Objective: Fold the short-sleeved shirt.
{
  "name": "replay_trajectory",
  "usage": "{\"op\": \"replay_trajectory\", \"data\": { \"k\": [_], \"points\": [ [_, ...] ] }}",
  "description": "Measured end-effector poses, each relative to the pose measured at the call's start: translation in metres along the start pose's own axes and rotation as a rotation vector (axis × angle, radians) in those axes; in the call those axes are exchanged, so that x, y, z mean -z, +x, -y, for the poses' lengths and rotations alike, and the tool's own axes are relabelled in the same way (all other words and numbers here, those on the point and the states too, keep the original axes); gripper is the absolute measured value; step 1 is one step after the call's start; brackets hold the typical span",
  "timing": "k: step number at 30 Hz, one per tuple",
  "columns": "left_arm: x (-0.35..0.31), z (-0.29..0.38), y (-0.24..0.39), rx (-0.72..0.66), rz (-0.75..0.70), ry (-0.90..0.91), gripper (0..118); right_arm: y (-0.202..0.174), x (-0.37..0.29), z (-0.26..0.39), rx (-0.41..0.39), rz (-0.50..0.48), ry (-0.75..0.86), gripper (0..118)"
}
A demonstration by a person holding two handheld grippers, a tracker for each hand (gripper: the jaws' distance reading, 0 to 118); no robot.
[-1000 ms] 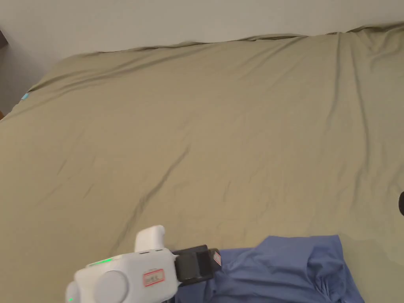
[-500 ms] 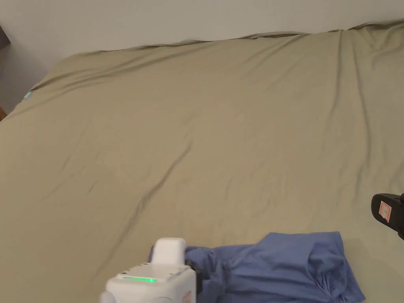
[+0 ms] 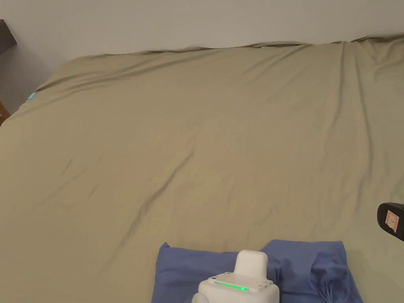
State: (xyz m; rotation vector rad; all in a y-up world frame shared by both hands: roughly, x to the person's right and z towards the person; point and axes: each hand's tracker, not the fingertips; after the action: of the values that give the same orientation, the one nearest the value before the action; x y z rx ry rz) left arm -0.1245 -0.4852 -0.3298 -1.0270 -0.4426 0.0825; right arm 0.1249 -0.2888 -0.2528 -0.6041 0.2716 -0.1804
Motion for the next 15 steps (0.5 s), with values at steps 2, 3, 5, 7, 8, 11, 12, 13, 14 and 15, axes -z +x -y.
{"op": "replay_trajectory", "data": {
  "k": [2,3,5,7,8,11,12,13,14,15],
  "points": [
    [-0.025,-0.009,-0.022,-0.11,0.174,-0.011,0,-0.002,0.0,0.0,-0.003,-0.021,0.009,2],
    [-0.044,-0.013,-0.037,-0.173,0.248,0.031,0,-0.003,0.0,-0.001,-0.003,-0.033,0.014,2],
    [-0.083,-0.019,-0.07,-0.238,0.314,0.133,0,-0.002,-0.001,-0.002,-0.001,-0.049,0.02,2],
    [-0.114,-0.023,-0.115,-0.275,0.309,0.195,1,0.0,-0.001,-0.003,0.007,-0.079,0.028,2],
    [-0.126,-0.024,-0.14,-0.296,0.289,0.209,38,0.002,-0.001,-0.004,0.014,-0.089,0.031,2],
    [-0.124,-0.02,-0.197,-0.256,0.153,0.118,118,0.005,0.0,-0.004,0.029,-0.111,0.033,2],
    [-0.118,-0.011,-0.208,-0.248,0.104,0.134,118,0.005,0.0,-0.003,0.032,-0.114,0.032,2],
    [-0.105,-0.007,-0.217,-0.28,0.115,0.068,118,0.005,0.0,-0.003,0.035,-0.116,0.031,2],
    [-0.09,-0.003,-0.225,-0.297,0.115,0.003,118,0.005,0.001,-0.002,0.036,-0.12,0.028,2],
    [-0.084,0.0,-0.231,-0.315,0.119,-0.044,118,0.005,0.001,-0.001,0.037,-0.127,0.022,2]
  ]
}}
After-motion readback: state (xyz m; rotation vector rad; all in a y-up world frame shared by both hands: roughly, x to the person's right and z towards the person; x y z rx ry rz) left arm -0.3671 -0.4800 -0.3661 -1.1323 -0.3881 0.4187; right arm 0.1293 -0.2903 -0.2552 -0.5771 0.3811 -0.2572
